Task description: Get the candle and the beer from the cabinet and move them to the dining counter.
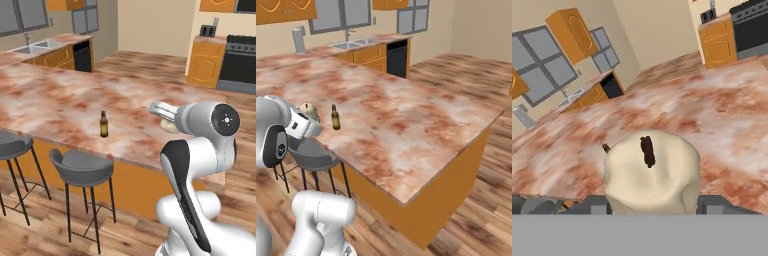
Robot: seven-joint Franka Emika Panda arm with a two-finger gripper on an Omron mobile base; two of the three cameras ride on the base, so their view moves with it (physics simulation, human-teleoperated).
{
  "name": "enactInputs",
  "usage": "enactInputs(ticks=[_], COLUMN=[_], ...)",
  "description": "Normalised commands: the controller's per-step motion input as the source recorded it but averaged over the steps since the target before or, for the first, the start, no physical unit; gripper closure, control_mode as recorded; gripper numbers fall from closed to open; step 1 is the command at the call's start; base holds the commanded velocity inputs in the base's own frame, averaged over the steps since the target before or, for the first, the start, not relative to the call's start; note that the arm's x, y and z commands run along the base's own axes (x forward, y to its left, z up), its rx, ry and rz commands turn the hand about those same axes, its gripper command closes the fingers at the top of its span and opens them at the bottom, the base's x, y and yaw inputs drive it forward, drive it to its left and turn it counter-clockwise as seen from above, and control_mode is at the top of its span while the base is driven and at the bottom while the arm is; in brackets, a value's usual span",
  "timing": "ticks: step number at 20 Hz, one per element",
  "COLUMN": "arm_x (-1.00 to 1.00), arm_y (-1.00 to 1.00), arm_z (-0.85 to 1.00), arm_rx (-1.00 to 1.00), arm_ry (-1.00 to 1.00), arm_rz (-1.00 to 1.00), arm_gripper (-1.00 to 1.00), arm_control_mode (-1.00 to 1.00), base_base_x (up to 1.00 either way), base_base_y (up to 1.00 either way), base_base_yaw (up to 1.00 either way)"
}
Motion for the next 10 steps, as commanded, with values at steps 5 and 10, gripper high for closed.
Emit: enactInputs(ticks=[5,10], arm_x=[0.0,0.0], arm_y=[0.0,0.0], arm_z=[0.0,0.0], arm_rx=[0.0,0.0], arm_ry=[0.0,0.0], arm_rz=[0.0,0.0], arm_gripper=[1.0,1.0], arm_control_mode=[1.0,1.0], base_base_x=[0.12,0.13], base_base_y=[0.63,0.62], base_base_yaw=[-0.34,-0.35])
